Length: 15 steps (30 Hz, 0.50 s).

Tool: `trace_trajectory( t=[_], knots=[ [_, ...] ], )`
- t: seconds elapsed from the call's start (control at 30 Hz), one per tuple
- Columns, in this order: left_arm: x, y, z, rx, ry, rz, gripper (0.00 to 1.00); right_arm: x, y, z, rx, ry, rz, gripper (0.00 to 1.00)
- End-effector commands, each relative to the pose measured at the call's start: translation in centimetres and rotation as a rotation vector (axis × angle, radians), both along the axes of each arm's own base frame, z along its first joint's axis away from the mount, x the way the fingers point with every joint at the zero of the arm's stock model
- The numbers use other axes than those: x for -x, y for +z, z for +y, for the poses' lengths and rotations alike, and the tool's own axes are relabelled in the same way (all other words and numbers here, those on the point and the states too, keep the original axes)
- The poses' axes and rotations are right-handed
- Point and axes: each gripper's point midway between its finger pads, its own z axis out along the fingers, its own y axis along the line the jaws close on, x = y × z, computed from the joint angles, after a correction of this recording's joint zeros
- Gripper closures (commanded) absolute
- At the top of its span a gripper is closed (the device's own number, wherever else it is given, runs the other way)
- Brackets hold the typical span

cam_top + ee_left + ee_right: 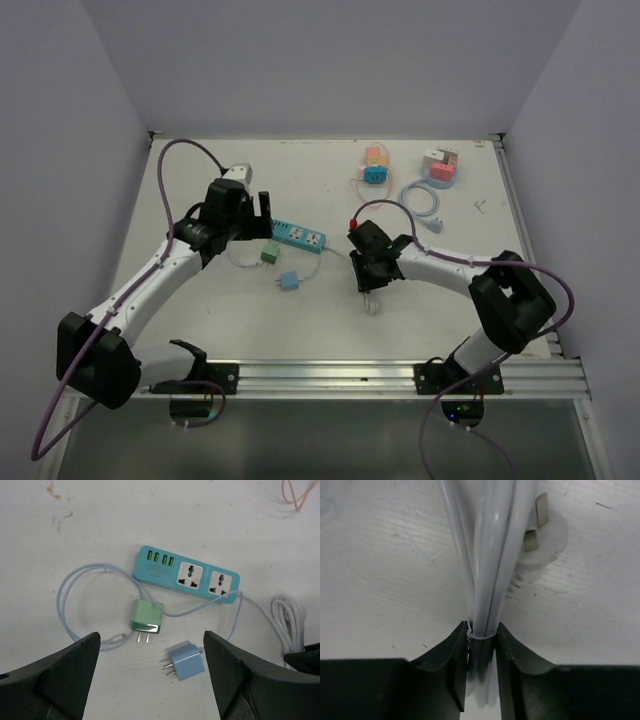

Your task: Pull the plug off the socket

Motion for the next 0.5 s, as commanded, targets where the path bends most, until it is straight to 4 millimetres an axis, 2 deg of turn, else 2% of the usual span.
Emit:
trace_trajectory(
  t=[0.0, 0.03, 0.07, 0.13, 0.17, 0.2, 0.27, 0.3, 0.33, 0.4, 0.43, 0.47],
  knots=[
    [-1.4, 4.4, 2.7, -0.033, 0.073, -0.137, 0.14, -2.6, 0.7, 2.6, -0.048, 0.005, -0.049, 0.76],
    [-1.4, 5.2, 3.4, -0.042, 0.098, -0.166, 0.14, -3.6, 1.6, 3.7, -0.071, 0.013, -0.071, 0.81],
    [-1.2, 5.6, 3.9, -0.06, 0.107, -0.176, 0.14, -4.2, 1.0, 4.1, -0.064, 0.015, -0.063, 0.85],
    [-1.0, 6.4, 5.4, -0.104, 0.154, -0.212, 0.16, -6.1, 1.8, 5.9, -0.096, 0.026, -0.098, 0.98],
    [-1.0, 6.6, 6.0, -0.125, 0.165, -0.226, 0.17, -6.5, 0.9, 6.5, -0.091, 0.03, -0.081, 1.0],
    [-0.8, 7.2, 6.6, -0.138, 0.185, -0.253, 0.18, -7.9, 1.8, 7.8, -0.116, 0.035, -0.107, 1.0],
    [-0.6, 7.0, 7.1, -0.155, 0.192, -0.273, 0.18, -9.6, 1.9, 9.1, -0.131, 0.032, -0.133, 1.0],
    [-0.5, 7.0, 7.4, -0.158, 0.202, -0.281, 0.18, -10.2, 0.7, 9.6, -0.117, 0.039, -0.122, 1.0],
    [-0.3, 6.8, 8.0, -0.166, 0.226, -0.302, 0.18, -12.1, 2.2, 11.2, -0.157, 0.043, -0.169, 1.0],
    [-0.1, 6.4, 8.8, -0.184, 0.266, -0.319, 0.2, -14.0, 2.4, 12.2, -0.157, 0.05, -0.21, 1.0],
    [0.1, 6.0, 9.1, -0.185, 0.272, -0.323, 0.2, -15.9, 2.7, 13.5, -0.176, 0.055, -0.241, 1.0],
    [0.2, 5.9, 9.2, -0.183, 0.276, -0.318, 0.2, -16.9, 2.8, 14.0, -0.177, 0.068, -0.258, 1.0]
  ],
)
